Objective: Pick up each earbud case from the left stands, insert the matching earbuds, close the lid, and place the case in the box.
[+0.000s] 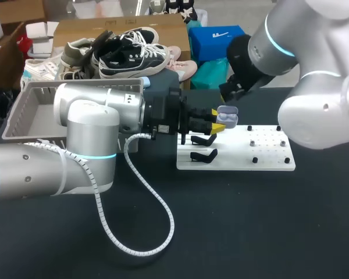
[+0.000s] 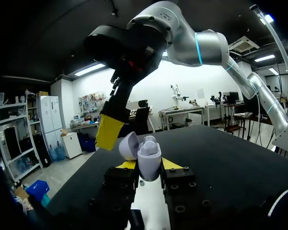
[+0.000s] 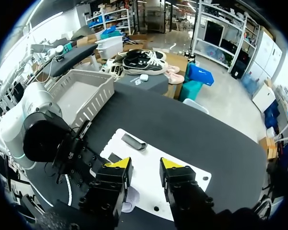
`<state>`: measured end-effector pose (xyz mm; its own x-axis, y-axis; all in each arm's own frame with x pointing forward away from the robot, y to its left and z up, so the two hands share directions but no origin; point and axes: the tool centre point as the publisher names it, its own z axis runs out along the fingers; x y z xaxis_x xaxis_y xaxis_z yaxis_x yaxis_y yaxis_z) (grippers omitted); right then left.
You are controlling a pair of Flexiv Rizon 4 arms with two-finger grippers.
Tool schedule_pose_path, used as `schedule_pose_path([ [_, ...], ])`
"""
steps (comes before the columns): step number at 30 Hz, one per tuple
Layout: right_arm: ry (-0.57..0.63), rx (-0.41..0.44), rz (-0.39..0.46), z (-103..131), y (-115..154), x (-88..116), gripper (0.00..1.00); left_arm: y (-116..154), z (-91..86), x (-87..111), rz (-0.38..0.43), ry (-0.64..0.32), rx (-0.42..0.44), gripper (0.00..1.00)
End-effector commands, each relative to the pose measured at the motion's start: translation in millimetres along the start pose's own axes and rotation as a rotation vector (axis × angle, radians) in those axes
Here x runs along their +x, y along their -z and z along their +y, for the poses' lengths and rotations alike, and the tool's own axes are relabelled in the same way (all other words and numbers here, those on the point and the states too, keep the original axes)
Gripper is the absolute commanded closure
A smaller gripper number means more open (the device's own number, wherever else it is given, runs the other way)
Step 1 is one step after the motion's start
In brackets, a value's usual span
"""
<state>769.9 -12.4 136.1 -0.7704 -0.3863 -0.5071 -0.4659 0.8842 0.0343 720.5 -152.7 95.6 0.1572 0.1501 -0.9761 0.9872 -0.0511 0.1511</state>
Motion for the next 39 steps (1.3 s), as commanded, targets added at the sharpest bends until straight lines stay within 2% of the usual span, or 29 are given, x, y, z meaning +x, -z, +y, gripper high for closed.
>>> schedule_pose_path([
  [1,-0.002,0.003,-0.003,-1,5,6,0.65,0,0.8,0.7,-0.002,-0.001,0.001,1.00],
  [25,0.026,-0.018,-0.048,12,29,26,0.68,0,0.8,0.7,-0.002,-0.001,0.001,1.00],
  [33,0.019,-0.032,-0.092,12,48,32,0.67,0,0.8,0.7,-0.002,-0.001,0.001,1.00],
  [36,0.018,-0.028,-0.096,10,52,34,0.67,-36,94.1,-1.3,-0.013,-0.026,-0.016,1.00],
  [38,0.014,-0.025,-0.098,9,53,35,0.67,-51,158.1,-10.9,-0.008,-0.059,-0.027,1.00],
  [39,0.013,-0.024,-0.098,8,54,36,0.68,-55,169.6,-18.6,0.006,-0.090,-0.042,1.00],
])
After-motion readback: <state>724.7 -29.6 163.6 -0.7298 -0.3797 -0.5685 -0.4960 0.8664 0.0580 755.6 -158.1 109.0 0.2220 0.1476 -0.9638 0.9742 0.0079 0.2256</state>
